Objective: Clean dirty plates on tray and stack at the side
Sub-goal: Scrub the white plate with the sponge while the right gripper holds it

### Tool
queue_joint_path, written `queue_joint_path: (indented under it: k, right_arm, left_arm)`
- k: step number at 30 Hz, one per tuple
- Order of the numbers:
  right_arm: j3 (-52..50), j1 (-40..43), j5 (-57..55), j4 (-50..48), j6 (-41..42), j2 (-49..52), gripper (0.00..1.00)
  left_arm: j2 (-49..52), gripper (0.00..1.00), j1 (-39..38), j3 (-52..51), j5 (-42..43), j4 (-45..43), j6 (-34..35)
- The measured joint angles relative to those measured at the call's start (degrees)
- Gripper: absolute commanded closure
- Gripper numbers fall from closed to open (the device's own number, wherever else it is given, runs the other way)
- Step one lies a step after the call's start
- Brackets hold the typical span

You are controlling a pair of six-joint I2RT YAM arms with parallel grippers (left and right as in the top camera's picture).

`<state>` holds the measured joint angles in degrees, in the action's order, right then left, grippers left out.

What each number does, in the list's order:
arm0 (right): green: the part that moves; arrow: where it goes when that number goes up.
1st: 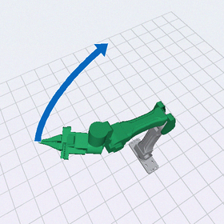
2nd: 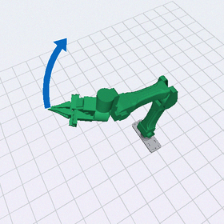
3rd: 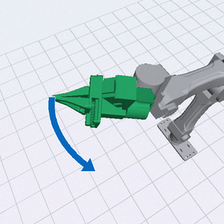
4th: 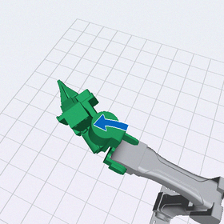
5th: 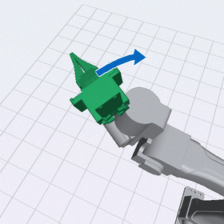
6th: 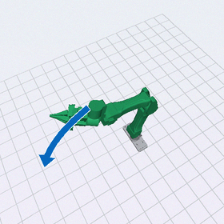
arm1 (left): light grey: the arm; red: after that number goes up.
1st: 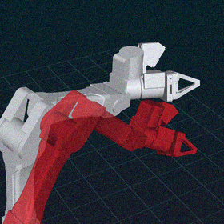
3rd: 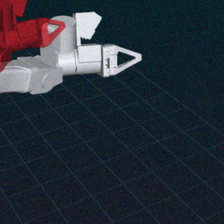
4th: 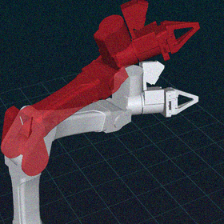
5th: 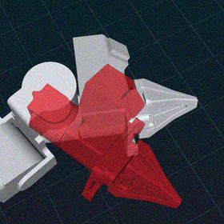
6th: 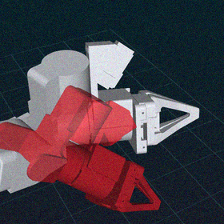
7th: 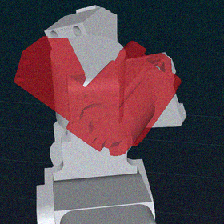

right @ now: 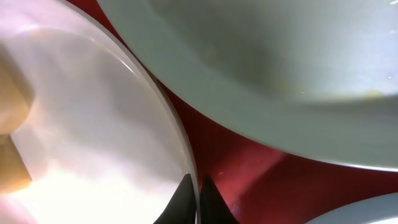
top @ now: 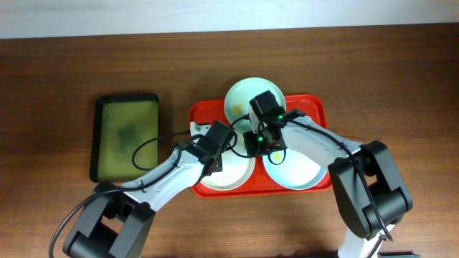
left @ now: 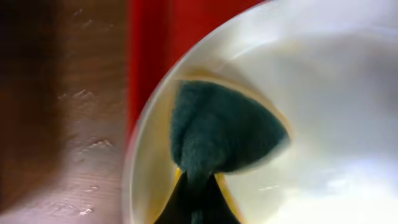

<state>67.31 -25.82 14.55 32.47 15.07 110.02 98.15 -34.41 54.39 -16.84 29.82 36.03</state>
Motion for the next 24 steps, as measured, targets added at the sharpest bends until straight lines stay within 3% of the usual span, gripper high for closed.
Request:
queue_joint_path:
  k: [6, 13, 17, 24]
  right_arm:
    - [0.00, 0.00, -0.02, 0.02, -0.02, 0.00, 0.96]
    - [0.00, 0.00, -0.02, 0.04, 0.00, 0.00, 0.96]
    - [0.00, 0.00, 0.00, 0.04, 0.00, 0.09, 0.96]
    - [0.00, 0.00, 0.00, 0.04, -0.02, 0.09, 0.96]
  left_arm:
    - [-0.76, 1.00, -0.02, 0.22, 14.34, -11.32, 0.35]
    - [1.86, 1.00, -1.38, 0.24, 19.37, -10.71, 2.21]
    - [3.13, 1.00, -1.77, 1.27, 16.00, -7.15, 2.64]
    - [2.62, 1.00, -2.32, 2.32, 1.97, 3.37, 2.64]
